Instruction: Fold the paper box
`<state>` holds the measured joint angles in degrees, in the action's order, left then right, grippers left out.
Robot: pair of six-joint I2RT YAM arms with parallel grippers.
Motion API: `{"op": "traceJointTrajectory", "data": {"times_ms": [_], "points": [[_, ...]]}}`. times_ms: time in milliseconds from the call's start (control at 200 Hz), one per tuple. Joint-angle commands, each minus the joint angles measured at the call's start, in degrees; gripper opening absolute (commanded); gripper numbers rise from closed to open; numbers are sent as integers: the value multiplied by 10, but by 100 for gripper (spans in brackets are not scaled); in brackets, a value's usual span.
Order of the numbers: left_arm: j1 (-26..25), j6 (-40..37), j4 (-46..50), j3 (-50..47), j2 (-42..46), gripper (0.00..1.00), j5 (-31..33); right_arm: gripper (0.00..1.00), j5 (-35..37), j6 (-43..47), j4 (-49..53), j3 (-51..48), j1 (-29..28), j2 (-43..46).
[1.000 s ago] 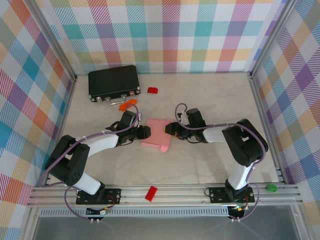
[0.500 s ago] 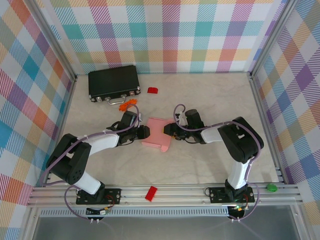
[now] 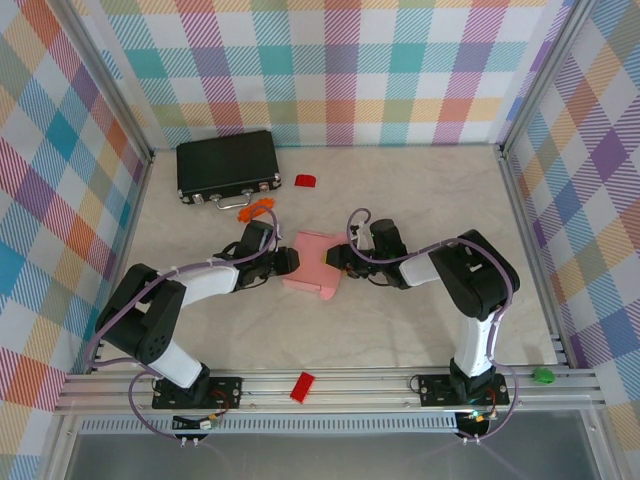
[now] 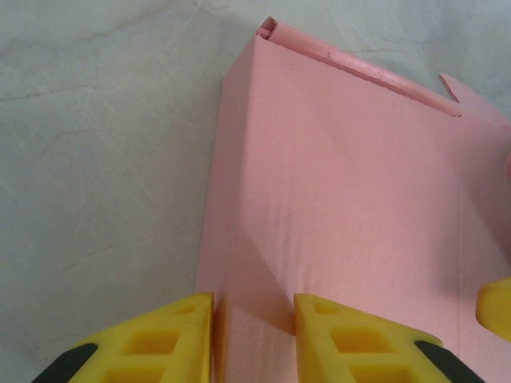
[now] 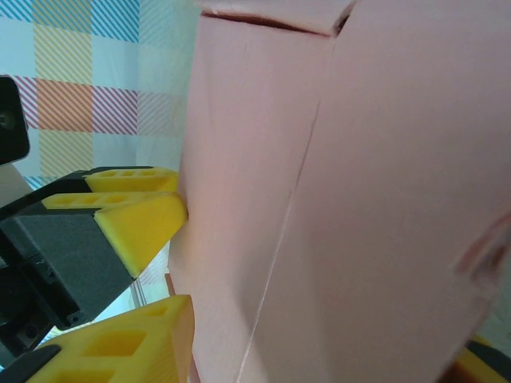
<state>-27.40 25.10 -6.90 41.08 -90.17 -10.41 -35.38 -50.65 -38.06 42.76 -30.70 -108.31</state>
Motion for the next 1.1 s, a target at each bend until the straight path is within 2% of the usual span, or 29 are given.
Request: {"op": "traceJointTrajectory", "data": {"times_ms": [0, 300, 515, 735, 1095], "points": [[2, 9, 21, -9, -32, 30, -3, 46, -31, -8, -58, -8, -10, 8], [2, 16, 7, -9, -42, 36, -26, 47, 5, 28, 7, 3, -13, 68], [2, 24, -21, -13, -47, 42, -59, 47, 7, 32, 15, 19, -13, 78], [2, 44, -64, -21, -60, 46, -91, 47, 11, 50, 70, 50, -17, 84], [2, 52, -64, -19, -64, 50, -83, 47, 18, 68, 107, 80, -21, 100]]}}
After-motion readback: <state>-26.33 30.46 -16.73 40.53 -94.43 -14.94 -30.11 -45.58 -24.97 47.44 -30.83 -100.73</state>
